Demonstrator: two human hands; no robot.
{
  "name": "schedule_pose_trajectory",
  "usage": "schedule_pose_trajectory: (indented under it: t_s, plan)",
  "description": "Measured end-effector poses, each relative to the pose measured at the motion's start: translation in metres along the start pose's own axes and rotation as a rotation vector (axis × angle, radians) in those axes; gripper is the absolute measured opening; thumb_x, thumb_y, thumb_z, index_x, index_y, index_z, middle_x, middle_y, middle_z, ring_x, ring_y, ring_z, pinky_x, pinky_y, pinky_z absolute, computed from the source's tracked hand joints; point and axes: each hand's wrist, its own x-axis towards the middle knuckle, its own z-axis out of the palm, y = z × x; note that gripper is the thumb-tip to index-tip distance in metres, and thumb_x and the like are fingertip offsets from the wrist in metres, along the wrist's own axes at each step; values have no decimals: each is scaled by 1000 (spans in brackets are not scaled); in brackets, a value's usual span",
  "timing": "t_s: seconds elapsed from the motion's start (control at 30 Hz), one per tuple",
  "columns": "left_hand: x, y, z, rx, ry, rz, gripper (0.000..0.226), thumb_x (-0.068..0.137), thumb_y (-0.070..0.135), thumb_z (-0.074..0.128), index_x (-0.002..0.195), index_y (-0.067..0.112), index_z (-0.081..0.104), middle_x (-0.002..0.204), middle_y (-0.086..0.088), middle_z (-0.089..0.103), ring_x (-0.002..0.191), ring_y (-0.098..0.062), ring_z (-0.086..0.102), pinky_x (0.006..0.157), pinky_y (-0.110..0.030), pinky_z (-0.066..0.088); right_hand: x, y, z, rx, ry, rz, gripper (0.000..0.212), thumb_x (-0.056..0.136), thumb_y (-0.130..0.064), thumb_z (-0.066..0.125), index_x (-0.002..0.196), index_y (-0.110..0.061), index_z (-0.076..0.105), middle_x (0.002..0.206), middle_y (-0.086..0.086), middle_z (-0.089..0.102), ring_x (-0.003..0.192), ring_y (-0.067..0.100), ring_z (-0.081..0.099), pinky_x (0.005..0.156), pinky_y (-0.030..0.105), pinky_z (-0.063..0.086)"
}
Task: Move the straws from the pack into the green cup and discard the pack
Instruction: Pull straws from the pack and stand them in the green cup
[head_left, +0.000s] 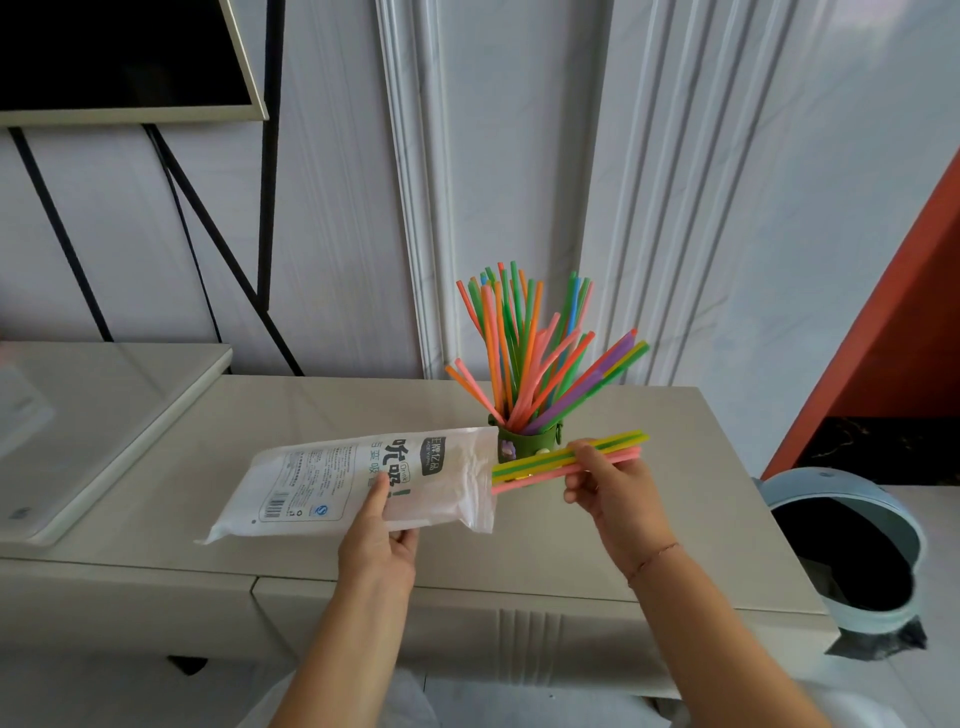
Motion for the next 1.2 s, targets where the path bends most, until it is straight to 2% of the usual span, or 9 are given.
schedule_pose_trajectory:
  t_s: [0.23, 0.37, 0.5, 0.6, 0.7, 0.8, 1.0, 1.1, 1.2]
  plan:
    - [-3, -7, -1, 23, 21, -16, 46, 81, 1, 71, 124, 9, 58, 121, -9, 66, 100, -21, 66, 78, -35, 53, 3, 3, -3, 81, -12, 69, 11, 90, -2, 54, 81, -1, 60, 52, 6, 58, 44, 13, 53, 42, 23, 48]
    - [-4, -11, 1, 22, 44, -22, 45, 80, 0, 71, 121, 9, 57, 118, -10, 66, 99, -22, 66, 66, -33, 53, -3, 13, 5, 136, -119, 140, 7, 88, -6, 60, 88, 1, 63, 60, 7, 58, 48, 13, 53, 45, 23, 49]
    - [-6, -15, 5, 27, 47, -22, 38, 79, -1, 71, 114, 9, 58, 118, -10, 66, 91, -20, 67, 65, -32, 53, -12, 22, 16, 96, -241, 128, 15, 85, -8, 63, 95, 3, 63, 61, 6, 61, 52, 12, 54, 51, 23, 51]
    - [-6, -16, 7, 26, 46, -25, 35, 79, -1, 71, 110, 10, 59, 115, -10, 67, 83, -17, 66, 67, -32, 52, -15, 23, 21, 91, -250, 104, 18, 87, -6, 61, 99, 7, 62, 61, 7, 62, 53, 13, 55, 51, 24, 51]
    - [-5, -14, 7, 13, 54, -30, 35, 79, -1, 72, 109, 10, 60, 112, -9, 67, 85, -18, 67, 66, -32, 53, -12, 18, 19, 36, -215, 54, 12, 87, -6, 61, 90, 5, 64, 59, 7, 62, 50, 13, 55, 51, 24, 51]
    - [-3, -7, 3, -2, 85, -20, 35, 79, 1, 73, 110, 11, 59, 113, -8, 67, 89, -18, 67, 72, -32, 54, 0, 4, 12, -29, -114, -6, 14, 87, -4, 61, 74, 1, 65, 51, 5, 60, 46, 13, 55, 49, 23, 52]
    - [4, 6, -3, -23, 93, 19, 41, 81, 0, 70, 119, 10, 59, 122, -8, 65, 100, -19, 64, 80, -31, 52, 29, -32, -13, -60, 47, -108, 9, 85, -3, 63, 77, 0, 64, 47, -2, 61, 44, 7, 57, 49, 19, 53]
    - [5, 6, -4, -24, 94, 18, 42, 82, 0, 69, 121, 9, 58, 122, -8, 65, 99, -18, 64, 81, -31, 52, 36, -43, -18, -97, 109, -157, 14, 85, -5, 65, 72, -2, 64, 47, -1, 61, 44, 6, 58, 51, 19, 55]
    - [5, 4, -4, -8, 86, -3, 29, 82, 0, 69, 107, 11, 61, 117, -6, 66, 86, -15, 66, 73, -30, 53, 40, -51, -17, -129, 141, -202, 15, 85, -6, 65, 71, -4, 65, 54, 6, 59, 45, 6, 58, 53, 21, 56]
